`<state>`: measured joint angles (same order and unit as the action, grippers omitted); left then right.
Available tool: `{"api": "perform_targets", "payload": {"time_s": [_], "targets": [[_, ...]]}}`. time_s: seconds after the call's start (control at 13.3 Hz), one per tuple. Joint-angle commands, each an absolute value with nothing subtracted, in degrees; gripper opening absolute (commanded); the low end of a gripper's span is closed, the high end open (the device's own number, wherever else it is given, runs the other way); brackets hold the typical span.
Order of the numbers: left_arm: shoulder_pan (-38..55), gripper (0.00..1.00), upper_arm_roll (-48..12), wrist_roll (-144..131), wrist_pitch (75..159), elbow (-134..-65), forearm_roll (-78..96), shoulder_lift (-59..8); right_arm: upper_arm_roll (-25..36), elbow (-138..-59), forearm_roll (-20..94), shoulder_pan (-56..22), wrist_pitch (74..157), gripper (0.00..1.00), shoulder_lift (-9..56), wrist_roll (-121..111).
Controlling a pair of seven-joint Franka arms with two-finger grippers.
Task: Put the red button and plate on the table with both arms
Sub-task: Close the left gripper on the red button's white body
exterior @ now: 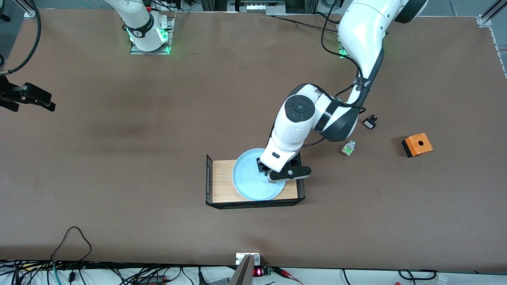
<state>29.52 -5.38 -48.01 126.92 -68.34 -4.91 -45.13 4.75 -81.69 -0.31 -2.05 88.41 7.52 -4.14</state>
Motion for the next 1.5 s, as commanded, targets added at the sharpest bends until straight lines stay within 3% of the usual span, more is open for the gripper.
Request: {"api": "perform_targets", "payload": {"time_s": [0.0,0.08,0.45,0.6,0.83,1.43], "targets": [[30.1,0.62,-5.4,-48.3,125.2,-68.2,-6.6,-44.6,4.6,-80.8,-0.6,-1.7,88.3,1.00,7.8,-3.6],[30.1,0.61,-5.4,-48.4,125.1,-68.1,-6.5,-44.6,4.6,-80.8,-0.6,-1.7,88.3,1.00,7.8,-3.6],[30.7,0.15,-5.4,-51.1,122.7,-67.8,-5.5,-44.5,4.6,-80.8,-0.6,-1.5,88.4,1.00,7.8,-3.6],[30.8,0.06,-5.4,-52.0,122.5,-67.6,-5.4,-44.5,4.6,-80.8,-0.6,-1.4,88.4,1.00,7.8,-3.6],[30.7,0.01,-5.4,-53.0,120.9,-67.1,-5.4,-43.9,4.6,-80.8,-0.6,-1.3,88.4,1.00,7.8,-3.6],[30.1,0.00,-5.7,-53.2,120.0,-67.1,-2.1,-39.6,4.4,-80.7,-0.4,-1.7,88.4,1.00,7.8,-2.9]]}}
